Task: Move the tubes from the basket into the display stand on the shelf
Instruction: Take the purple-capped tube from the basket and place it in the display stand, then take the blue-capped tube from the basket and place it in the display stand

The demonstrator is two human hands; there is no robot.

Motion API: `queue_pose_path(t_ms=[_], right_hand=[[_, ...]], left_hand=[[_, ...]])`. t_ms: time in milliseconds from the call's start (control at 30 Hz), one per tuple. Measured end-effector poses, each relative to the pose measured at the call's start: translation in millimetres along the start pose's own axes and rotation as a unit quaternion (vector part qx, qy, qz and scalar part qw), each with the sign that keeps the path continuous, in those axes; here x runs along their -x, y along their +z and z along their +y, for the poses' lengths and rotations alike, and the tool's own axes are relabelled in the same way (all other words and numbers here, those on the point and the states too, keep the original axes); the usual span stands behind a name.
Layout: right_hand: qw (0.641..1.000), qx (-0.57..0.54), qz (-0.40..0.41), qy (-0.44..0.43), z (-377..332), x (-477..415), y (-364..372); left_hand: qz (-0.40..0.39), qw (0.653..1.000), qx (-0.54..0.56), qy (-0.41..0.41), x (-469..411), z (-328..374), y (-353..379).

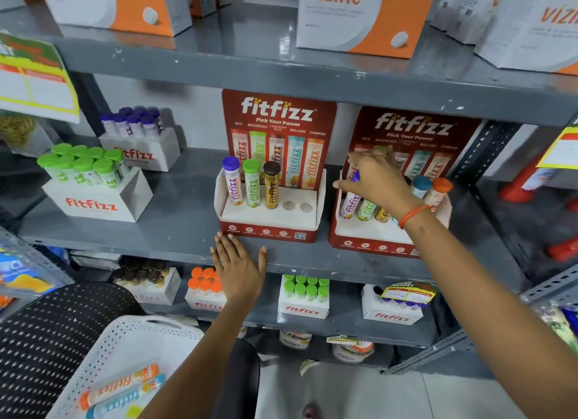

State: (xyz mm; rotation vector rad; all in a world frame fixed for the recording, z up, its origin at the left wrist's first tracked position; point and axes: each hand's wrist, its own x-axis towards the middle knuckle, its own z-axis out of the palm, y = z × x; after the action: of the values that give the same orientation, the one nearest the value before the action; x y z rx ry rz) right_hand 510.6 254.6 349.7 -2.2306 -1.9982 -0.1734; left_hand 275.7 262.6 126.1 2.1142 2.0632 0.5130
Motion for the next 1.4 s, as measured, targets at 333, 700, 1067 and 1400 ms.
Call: queue_pose_path(t_ms=[333,700,1067,1400], right_hand=[[0.906,-0.394,-0.037,-0.152,-216.3,70.6,152.5],[0.836,-0.241,-0.355,-0.343,-392.3,165.7,306.0],[0.769,0.038,-0.218,-0.599,-485.2,185.9,352.5],[0.804,-0.048,-0.278,-0.524,-464.5,183.6,334.5]], left_hand=[[0.081,0.992,0.045,-0.085,71.3,-103.0,-22.2],[0.014,0.904,-0.043,-0.425,257.3,-269.7,4.1],[0.041,0.878,-0.02,-0.476,281.1,-286.2,28.6],[0.017,0.885,-0.047,-0.463,286.0,-288.6,33.6]])
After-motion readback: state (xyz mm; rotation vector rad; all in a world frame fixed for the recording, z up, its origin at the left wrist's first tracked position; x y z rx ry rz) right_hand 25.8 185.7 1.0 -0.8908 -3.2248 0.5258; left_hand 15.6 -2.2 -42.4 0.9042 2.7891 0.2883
